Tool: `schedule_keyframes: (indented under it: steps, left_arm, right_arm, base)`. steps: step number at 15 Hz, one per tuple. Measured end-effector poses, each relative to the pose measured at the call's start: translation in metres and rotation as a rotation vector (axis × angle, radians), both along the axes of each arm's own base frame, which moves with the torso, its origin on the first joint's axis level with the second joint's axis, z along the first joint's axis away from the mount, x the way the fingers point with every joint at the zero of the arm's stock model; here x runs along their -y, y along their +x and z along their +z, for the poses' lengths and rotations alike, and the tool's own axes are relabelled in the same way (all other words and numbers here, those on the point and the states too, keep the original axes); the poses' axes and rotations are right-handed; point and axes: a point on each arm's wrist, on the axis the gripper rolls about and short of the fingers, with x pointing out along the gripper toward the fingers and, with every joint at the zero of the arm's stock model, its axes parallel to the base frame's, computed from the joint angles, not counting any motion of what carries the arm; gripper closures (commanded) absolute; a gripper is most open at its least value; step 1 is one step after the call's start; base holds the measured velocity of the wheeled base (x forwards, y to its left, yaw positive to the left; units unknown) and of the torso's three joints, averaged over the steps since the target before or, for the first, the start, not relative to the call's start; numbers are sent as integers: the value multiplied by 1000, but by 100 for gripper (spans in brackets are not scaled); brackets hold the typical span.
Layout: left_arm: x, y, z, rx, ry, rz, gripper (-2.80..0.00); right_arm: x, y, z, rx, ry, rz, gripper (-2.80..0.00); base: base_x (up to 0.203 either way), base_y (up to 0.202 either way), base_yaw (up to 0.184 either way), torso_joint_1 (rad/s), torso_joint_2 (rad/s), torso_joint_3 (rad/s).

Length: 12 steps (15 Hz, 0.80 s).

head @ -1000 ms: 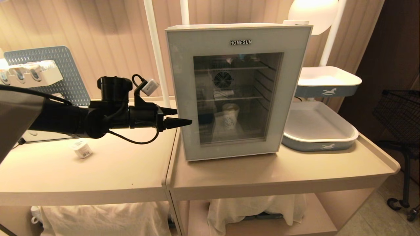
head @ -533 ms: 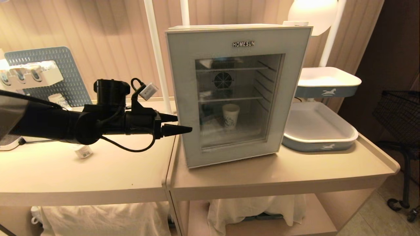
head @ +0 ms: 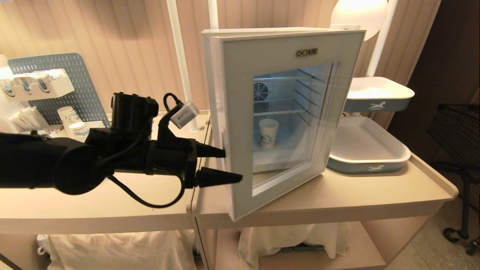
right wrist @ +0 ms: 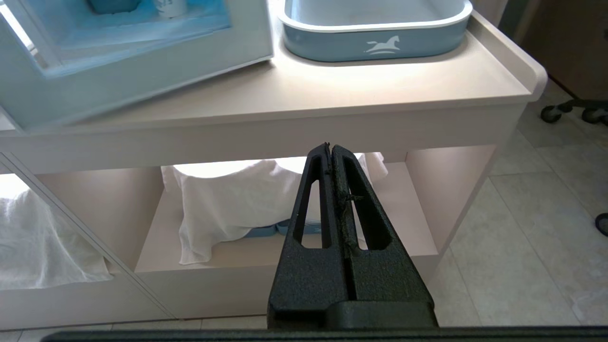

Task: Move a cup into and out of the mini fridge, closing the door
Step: Open the freezer door

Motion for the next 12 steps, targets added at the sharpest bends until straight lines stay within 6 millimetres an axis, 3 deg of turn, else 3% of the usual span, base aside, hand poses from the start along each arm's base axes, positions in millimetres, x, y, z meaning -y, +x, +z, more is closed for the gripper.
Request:
schedule_keyframes:
  steps: [3, 6, 9, 12]
  left_arm:
    - [25, -37, 6, 27, 1, -96, -280]
    - [29, -47, 11, 25, 42, 46, -280]
    - [20, -50, 28, -20, 38, 311, -280]
    - [-1, -70, 49, -20, 91, 569, -280]
  right_arm:
    - [0, 0, 0, -1, 0, -2, 0]
    - [0, 0, 0, -1, 0, -1, 0]
    - [0, 0, 0, -1, 0, -1, 0]
    - [0, 0, 0, 0, 0, 0, 0]
  base:
    - [0, 0, 0, 0, 0, 0]
    - [0, 0, 0, 0, 0, 0]
    - [0, 0, 0, 0, 0, 0]
    - [0, 0, 0, 0, 0, 0]
